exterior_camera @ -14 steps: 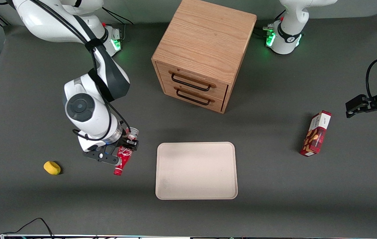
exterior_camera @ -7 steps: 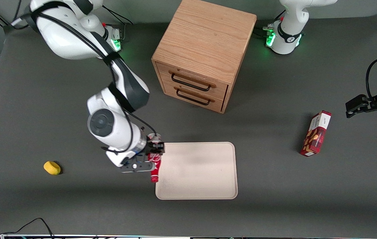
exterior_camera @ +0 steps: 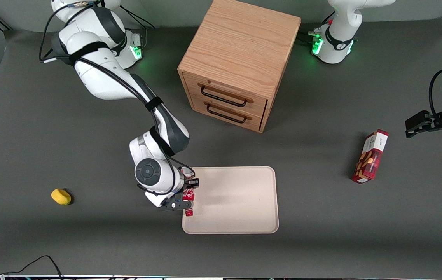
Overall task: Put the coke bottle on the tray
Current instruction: 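Lift the bottle upright and carry it over the white tray, then lower the upright bottle onto the tray surface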
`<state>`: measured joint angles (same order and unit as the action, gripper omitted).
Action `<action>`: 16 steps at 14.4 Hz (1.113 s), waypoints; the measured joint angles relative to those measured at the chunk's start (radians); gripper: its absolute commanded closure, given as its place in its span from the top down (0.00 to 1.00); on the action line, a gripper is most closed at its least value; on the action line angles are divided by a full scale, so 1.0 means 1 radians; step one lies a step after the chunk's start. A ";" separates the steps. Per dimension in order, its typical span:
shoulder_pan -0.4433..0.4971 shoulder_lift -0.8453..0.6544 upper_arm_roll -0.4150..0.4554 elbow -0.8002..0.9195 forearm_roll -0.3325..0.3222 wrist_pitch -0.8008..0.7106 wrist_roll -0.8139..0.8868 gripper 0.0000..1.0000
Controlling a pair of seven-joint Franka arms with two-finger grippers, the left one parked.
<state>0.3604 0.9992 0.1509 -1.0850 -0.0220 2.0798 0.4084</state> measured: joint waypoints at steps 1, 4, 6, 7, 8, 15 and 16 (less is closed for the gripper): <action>0.000 0.010 0.000 0.002 0.000 0.014 0.000 0.00; 0.000 0.032 -0.002 0.005 0.019 0.063 0.000 0.00; 0.000 0.042 -0.004 0.009 0.033 0.080 0.000 0.21; 0.000 0.045 -0.004 0.012 0.035 0.080 0.000 0.28; 0.000 0.046 -0.004 0.014 0.037 0.081 0.001 0.85; 0.002 0.048 -0.010 0.020 0.041 0.104 0.002 1.00; 0.002 0.049 -0.015 0.020 0.041 0.104 0.002 1.00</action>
<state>0.3619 1.0481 0.1362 -1.0646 0.0193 2.1835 0.4099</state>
